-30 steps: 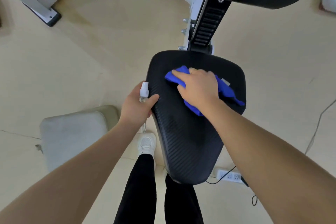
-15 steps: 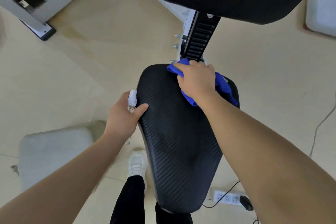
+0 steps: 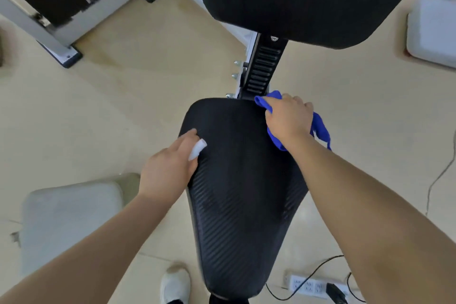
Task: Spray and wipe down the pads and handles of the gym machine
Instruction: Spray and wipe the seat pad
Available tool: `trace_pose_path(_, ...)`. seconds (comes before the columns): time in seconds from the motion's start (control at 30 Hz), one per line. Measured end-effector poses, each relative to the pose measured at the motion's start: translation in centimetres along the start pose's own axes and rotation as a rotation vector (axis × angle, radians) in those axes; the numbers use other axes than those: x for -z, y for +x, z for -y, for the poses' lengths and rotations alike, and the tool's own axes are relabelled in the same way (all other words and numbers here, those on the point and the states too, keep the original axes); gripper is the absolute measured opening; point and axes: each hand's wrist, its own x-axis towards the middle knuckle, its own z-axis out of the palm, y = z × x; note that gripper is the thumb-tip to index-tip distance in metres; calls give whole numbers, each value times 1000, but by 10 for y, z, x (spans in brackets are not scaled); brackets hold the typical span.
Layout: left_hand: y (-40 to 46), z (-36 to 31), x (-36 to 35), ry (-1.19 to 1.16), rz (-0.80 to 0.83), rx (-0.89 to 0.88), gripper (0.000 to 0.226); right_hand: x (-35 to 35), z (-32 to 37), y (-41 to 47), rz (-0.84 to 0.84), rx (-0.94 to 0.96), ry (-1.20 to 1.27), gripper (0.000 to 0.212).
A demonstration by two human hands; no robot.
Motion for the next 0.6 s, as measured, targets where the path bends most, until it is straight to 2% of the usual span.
trace_pose_path(0.07,3,4,-2,109,-44,-137,15,-2,-1,-4,5,-29,39,34)
trace_pose_path(0.17,5,3,0,151,8,-123,7,0,-2,-46,29,30,100,43)
trace_pose_path(0.27,4,-2,3,197,73,-79,26,3,-6,-84,72,154,103,46)
trace_pose_path(0.33,5,-3,4,208,105,-73,32,3,-13,-77,106,188,82,46)
trace_pose_path(0.5,4,2,0,230,77,-101,42,-3,-27,-25,61,-33,48,44)
trace_pose_path(0.6,3,1,0,230,46,-127,50,3,-32,-42,116,-22,120,44)
